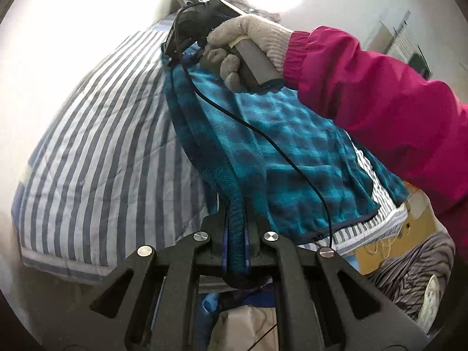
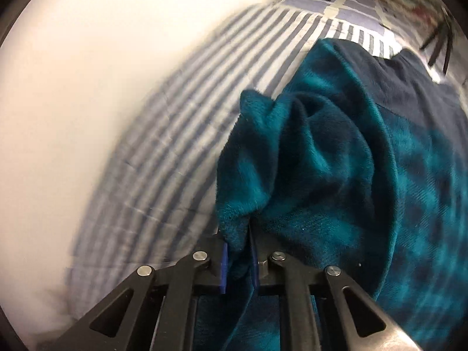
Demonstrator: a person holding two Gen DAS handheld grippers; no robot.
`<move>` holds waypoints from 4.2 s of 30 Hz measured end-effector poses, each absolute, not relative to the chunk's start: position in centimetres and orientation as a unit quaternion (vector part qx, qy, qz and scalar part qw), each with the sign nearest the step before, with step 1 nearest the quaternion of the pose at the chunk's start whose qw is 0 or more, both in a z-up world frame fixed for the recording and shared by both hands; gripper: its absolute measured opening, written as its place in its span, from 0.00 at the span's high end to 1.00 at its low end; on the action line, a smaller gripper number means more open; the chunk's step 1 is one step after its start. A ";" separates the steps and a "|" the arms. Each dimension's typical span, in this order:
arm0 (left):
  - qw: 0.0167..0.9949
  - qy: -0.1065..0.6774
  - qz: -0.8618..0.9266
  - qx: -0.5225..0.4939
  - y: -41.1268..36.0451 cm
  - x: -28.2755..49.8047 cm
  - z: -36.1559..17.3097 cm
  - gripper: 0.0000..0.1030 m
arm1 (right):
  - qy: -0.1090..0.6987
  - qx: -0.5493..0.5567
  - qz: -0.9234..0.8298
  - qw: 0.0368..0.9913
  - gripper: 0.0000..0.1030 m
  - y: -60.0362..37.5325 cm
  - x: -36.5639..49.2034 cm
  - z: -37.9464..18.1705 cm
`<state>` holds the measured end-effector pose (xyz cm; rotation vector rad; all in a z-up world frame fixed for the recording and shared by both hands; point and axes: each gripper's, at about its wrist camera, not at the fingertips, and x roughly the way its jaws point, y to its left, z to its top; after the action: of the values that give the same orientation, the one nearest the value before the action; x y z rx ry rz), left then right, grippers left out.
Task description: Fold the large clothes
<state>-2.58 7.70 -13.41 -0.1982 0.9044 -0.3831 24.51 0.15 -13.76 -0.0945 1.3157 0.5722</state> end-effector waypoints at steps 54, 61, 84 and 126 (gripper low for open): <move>0.835 0.472 -0.281 -0.035 -0.9 -1.2 -14.5 0.70 | 0.497 0.099 0.320 0.800 0.66 -23.6 8.8 -9.1; 0.808 0.501 -0.308 0.013 -6.6 -1.3 -19.7 0.70 | 0.554 0.051 0.263 0.789 0.70 -23.4 6.6 -15.7; 0.865 0.386 -0.318 0.048 -7.8 -0.6 -9.5 0.45 | 0.444 0.115 0.095 0.883 0.34 -45.2 -0.4 -6.5; 0.825 0.427 -0.369 0.007 -15.0 5.4 -10.3 0.36 | 0.402 0.287 -0.003 0.869 1.00 -64.7 -8.4 -6.4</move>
<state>5.43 -14.95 -10.33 0.0147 0.9084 -0.7834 -8.36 -64.74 -6.42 0.6007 0.8416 -0.0056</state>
